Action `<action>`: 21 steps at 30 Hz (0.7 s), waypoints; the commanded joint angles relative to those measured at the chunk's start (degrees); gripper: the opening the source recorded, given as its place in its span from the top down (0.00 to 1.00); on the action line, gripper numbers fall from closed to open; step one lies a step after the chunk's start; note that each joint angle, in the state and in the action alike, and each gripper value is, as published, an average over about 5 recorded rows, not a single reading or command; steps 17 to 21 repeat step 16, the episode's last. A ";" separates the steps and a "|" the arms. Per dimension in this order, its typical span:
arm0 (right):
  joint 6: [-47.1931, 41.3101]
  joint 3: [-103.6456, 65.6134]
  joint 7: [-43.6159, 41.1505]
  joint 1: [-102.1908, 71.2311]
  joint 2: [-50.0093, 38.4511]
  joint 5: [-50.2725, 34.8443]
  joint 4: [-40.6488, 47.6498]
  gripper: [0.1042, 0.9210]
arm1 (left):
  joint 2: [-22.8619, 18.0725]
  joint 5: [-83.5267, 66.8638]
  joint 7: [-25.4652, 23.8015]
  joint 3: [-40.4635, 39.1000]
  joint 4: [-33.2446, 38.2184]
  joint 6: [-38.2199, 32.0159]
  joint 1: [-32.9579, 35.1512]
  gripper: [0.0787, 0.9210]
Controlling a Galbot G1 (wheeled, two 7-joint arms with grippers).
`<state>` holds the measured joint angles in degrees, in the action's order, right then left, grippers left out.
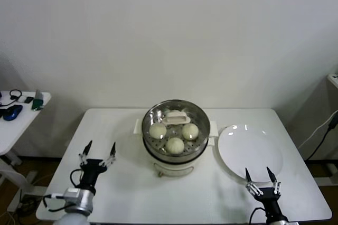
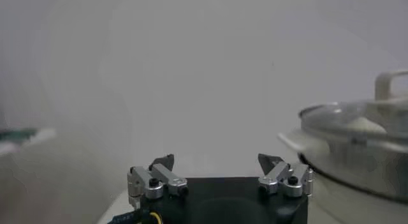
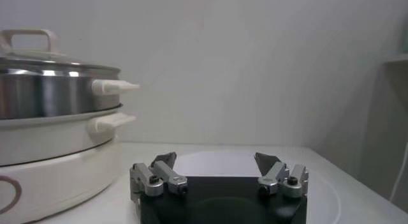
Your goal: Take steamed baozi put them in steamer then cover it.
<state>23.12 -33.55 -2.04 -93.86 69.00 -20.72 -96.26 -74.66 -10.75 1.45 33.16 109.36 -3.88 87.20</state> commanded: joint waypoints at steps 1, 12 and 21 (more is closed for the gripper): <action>0.05 0.19 -0.18 0.23 -0.08 0.08 -0.25 0.12 | -0.60 -7.10 -3.35 0.73 -10.19 -12.94 3.23 0.12; 0.37 1.01 -0.29 0.52 -0.06 -0.06 -0.04 0.12 | -1.30 -6.23 -4.23 0.81 -9.25 -12.78 3.68 0.12; 0.45 1.19 -0.35 0.52 -0.02 -0.05 0.10 0.12 | -1.53 -6.14 -4.56 0.77 -8.93 -12.94 3.78 0.12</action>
